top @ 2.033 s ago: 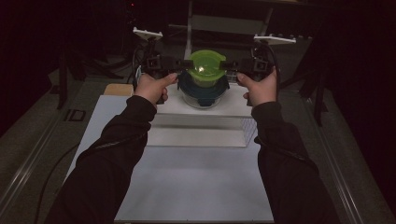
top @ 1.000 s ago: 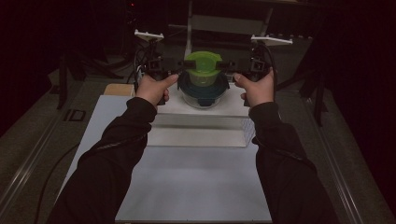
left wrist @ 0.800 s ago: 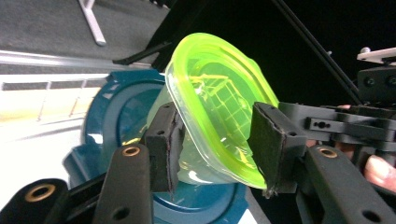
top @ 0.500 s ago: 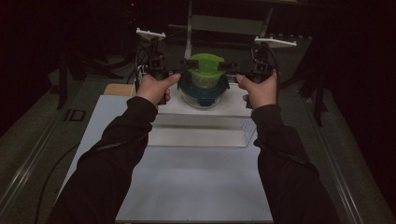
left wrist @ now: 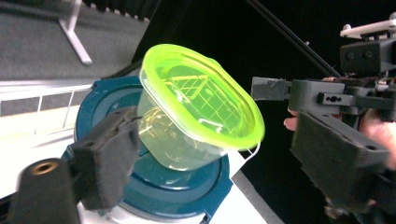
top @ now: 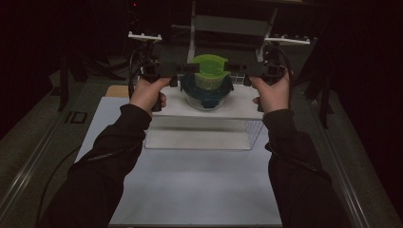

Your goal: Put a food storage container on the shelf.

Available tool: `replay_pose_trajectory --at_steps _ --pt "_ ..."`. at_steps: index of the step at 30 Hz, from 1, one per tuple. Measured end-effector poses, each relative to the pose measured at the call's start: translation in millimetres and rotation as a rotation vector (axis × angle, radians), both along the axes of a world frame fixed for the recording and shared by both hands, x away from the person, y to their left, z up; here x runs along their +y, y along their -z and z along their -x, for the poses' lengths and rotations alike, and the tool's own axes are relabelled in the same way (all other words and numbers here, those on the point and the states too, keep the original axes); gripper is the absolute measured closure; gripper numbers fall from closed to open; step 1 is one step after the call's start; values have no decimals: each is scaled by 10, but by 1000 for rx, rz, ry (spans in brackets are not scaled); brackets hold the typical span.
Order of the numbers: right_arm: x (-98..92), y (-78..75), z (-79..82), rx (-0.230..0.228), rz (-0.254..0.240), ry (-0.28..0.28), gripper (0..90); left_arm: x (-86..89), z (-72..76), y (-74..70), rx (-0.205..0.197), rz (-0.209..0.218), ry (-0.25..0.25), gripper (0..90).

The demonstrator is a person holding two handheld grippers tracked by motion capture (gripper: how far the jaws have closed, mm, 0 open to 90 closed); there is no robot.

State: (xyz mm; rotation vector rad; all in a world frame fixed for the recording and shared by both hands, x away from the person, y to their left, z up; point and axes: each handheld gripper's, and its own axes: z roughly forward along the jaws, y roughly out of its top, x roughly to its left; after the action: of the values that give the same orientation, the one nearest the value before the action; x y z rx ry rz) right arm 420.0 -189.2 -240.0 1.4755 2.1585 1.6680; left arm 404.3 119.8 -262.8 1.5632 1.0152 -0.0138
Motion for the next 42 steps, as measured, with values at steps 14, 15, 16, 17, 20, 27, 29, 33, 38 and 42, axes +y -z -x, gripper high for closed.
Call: replay_pose_trajectory --at_steps 14,15,16,17,20,27,29,33,38,42 --pt "-99 285 347 -57 42 -56 217 11 552 213 -151 -65 67 22" --pt "-124 357 394 -57 43 -61 217 3 598 237 -157 -69 76 22" --pt "-124 357 394 -57 43 -61 217 -1 623 253 -161 -72 83 22" --pt "-135 387 415 -59 40 -62 217 -7 668 283 -163 -76 91 22" --pt "-150 530 511 -59 51 -79 218 -14 760 365 -174 -77 104 22" --pt "-179 899 737 -50 62 -123 219 -55 945 695 -174 -107 127 22" --pt "-193 1010 797 -48 58 -134 219 -63 989 795 -165 -114 136 22" --pt "-206 1208 917 -61 56 -143 218 -67 1091 953 -174 -132 147 22" --pt "-195 1349 1000 -64 57 -155 218 -74 1186 1087 -174 -139 164 22" --pt "-172 1476 1088 -63 63 -168 215 -106 1287 1209 -183 -157 194 22"
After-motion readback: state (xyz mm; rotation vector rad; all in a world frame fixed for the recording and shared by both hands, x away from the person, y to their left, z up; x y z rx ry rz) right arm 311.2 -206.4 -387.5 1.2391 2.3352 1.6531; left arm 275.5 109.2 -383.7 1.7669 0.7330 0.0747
